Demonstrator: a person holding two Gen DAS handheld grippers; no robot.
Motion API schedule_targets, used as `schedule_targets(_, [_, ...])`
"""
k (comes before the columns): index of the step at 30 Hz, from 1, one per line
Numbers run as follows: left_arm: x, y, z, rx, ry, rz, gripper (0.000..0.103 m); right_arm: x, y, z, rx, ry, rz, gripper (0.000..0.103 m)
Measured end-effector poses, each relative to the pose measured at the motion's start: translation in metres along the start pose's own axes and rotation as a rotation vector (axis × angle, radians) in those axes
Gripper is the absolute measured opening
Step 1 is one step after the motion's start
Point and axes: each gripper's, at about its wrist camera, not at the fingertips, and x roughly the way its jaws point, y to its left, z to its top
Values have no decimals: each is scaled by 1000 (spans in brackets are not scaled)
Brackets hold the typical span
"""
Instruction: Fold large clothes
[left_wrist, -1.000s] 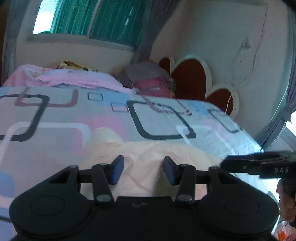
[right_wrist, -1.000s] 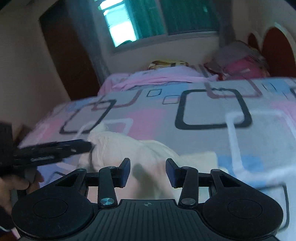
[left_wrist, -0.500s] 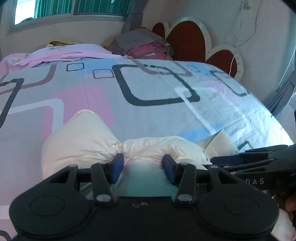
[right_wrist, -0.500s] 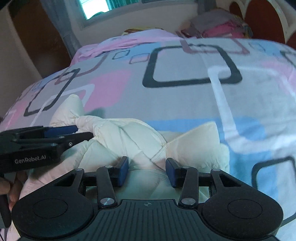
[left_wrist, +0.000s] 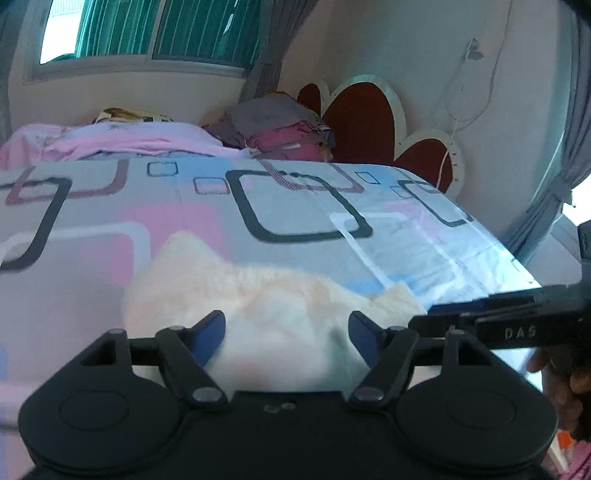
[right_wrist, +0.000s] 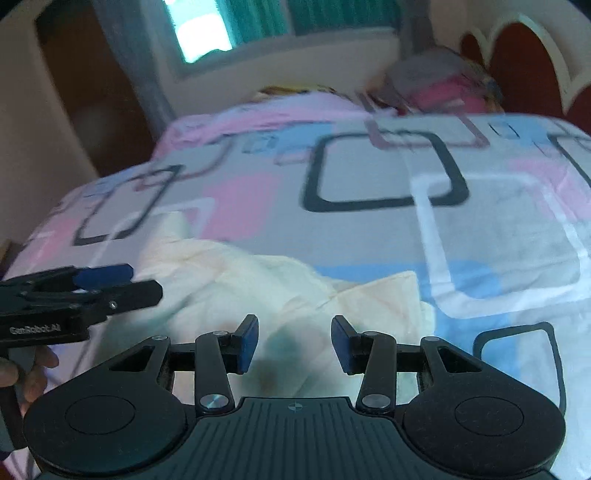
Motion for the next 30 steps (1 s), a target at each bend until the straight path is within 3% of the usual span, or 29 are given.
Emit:
schedule_targets(5, [-34,-18,-34,-36,33,-50,65,-19,20,-33,-45,34,-18,44])
schedule_targets(10, [-21,-29,-67,40,95,-2,65,-1,8,-61,-6,77,-31,44])
schedule_targets(15, [-17,-33,-67,48,109,28,65,2,4,-64,25,82,-32,44])
schedule_targets(22, [-62,-43,-77,14,68,66,64,-64,15,-69,-4,-11,16,44])
schedule_targets(30, [-75,-55,-95,-1,121,82,64,-59,28,-98,-93,103,-2,44])
